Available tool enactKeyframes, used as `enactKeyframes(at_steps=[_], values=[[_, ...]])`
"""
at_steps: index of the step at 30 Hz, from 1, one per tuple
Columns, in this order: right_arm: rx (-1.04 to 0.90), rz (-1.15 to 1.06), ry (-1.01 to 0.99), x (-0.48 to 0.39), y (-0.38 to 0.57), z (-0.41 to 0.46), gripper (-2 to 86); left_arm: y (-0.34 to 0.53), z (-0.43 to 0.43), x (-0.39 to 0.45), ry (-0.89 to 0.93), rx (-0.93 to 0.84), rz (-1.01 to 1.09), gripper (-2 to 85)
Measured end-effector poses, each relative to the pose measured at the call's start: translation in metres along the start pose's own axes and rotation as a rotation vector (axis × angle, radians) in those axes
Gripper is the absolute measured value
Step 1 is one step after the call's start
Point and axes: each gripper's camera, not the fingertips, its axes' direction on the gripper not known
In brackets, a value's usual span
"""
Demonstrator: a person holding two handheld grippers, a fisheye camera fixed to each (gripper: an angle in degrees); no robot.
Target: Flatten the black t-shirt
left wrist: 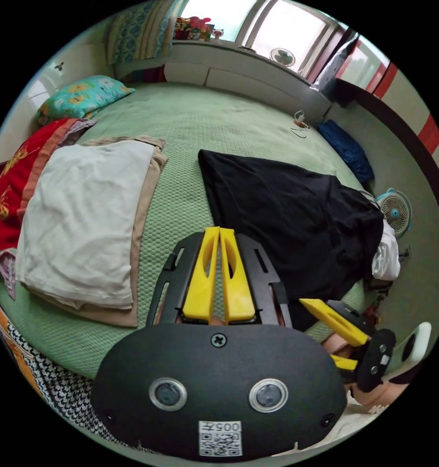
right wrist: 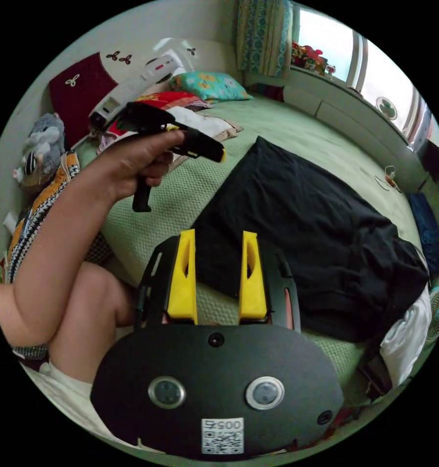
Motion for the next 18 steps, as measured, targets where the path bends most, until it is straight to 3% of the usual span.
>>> enactKeyframes(at_steps=[4,8,18], values=[[0.013,0.013,0.055,-0.02,-0.019,0.023,11.5,0.006,-0.018,-0.019,0.057,0.02,-0.024,-0.7],[-0.055,0.044,0.149,-0.027,-0.019,0.049,2.2,0.014,-0.032,-0.029,0.056,0.03,-0.033,-0.6],[-0.02,0.128,0.066,-0.032,-0.018,0.042,-1.1,0.033,-0.066,-0.042,0.034,0.058,-0.049,-0.6]])
